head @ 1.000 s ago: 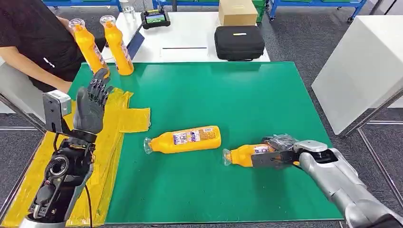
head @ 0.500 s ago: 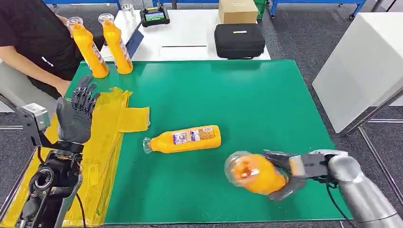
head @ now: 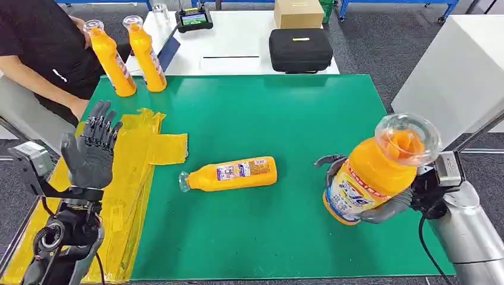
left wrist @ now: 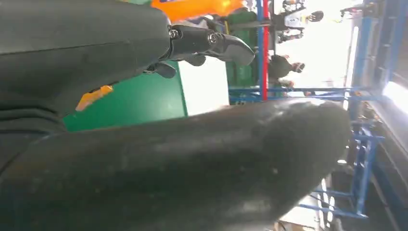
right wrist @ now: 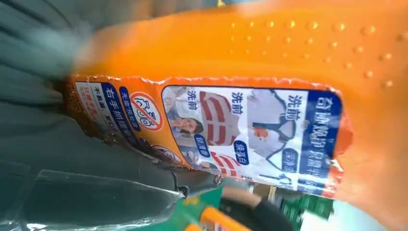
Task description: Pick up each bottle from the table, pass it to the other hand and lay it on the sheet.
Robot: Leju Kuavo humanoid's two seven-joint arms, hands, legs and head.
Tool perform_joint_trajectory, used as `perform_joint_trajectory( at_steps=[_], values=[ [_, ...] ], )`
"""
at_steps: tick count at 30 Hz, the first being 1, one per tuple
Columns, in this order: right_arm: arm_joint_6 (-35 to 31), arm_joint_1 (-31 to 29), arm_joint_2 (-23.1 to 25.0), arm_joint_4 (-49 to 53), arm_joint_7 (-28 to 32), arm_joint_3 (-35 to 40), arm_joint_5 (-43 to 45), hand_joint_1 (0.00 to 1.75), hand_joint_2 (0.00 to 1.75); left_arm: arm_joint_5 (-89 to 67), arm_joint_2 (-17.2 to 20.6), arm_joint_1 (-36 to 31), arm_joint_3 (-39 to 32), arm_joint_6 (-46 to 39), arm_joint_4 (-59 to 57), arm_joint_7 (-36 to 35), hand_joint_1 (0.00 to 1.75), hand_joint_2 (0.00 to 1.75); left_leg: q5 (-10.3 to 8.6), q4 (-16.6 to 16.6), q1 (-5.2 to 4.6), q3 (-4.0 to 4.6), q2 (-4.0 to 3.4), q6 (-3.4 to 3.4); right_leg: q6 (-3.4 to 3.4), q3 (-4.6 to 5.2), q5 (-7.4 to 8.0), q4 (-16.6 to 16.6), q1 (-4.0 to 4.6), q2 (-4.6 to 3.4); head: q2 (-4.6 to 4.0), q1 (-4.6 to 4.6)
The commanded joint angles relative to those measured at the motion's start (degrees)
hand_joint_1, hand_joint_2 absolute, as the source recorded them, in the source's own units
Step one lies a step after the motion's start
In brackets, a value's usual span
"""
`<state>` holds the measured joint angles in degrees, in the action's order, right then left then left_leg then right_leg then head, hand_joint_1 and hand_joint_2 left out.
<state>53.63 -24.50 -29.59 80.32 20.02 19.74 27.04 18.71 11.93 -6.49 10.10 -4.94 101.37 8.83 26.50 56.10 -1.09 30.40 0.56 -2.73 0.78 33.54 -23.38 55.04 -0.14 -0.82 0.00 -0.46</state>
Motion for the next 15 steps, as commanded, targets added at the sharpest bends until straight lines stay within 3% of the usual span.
perform_joint_trajectory(
  at_steps=[1,4,5,8,11,15],
  values=[
    [-0.8,-3.9,3.9,-4.2,-1.0,0.4,0.3,1.75,1.75,0.5,-0.6,0.2,0.6,0.0,1.7,-0.6,0.0,0.0,0.06,0.0,0.06,-0.13,-0.16,0.22,-0.01,-0.1,0.0,0.0,0.05,-0.07,0.0,-0.02],
    [-4.1,-4.5,6.0,-6.4,-5.1,0.2,4.4,1.75,1.75,2.2,-1.4,0.6,0.4,1.3,2.6,-1.0,0.0,0.0,0.07,0.0,0.06,-0.14,-0.15,0.22,0.0,-0.11,-0.02,0.0,0.05,-0.05,0.0,0.0],
    [-6.2,-5.1,7.5,-7.2,-6.3,0.4,4.7,1.75,1.75,2.3,-1.9,1.0,0.7,1.5,3.8,-1.0,0.0,1.75,0.05,0.0,0.05,-0.13,-0.15,0.18,0.0,-0.09,0.0,0.0,0.05,-0.07,0.0,-0.02],
    [-12.7,-8.5,13.2,-11.8,-11.2,1.3,9.5,1.75,1.75,4.2,-2.9,0.4,2.4,2.4,5.0,-2.2,0.0,1.75,0.1,0.0,0.11,-0.2,-0.37,0.24,0.0,-0.14,0.02,-0.1,0.09,-0.25,0.0,0.0],
    [-21.1,-10.6,18.6,-13.3,-12.8,1.9,7.8,1.75,1.75,5.0,-4.9,-0.2,3.6,2.1,4.8,-3.0,0.0,1.75,0.04,0.0,0.08,-0.1,-0.36,0.17,-0.01,-0.03,0.06,0.0,0.06,-0.24,0.0,-0.02],
    [-25.8,-11.4,23.3,-12.5,-14.2,2.8,5.6,1.75,1.75,3.6,-7.5,-0.5,4.6,1.0,5.7,-3.8,0.0,1.75,0.03,0.0,0.09,-0.08,-0.31,0.19,-0.02,0.0,0.04,0.0,0.09,-0.2,0.0,-0.02]
  ],
)
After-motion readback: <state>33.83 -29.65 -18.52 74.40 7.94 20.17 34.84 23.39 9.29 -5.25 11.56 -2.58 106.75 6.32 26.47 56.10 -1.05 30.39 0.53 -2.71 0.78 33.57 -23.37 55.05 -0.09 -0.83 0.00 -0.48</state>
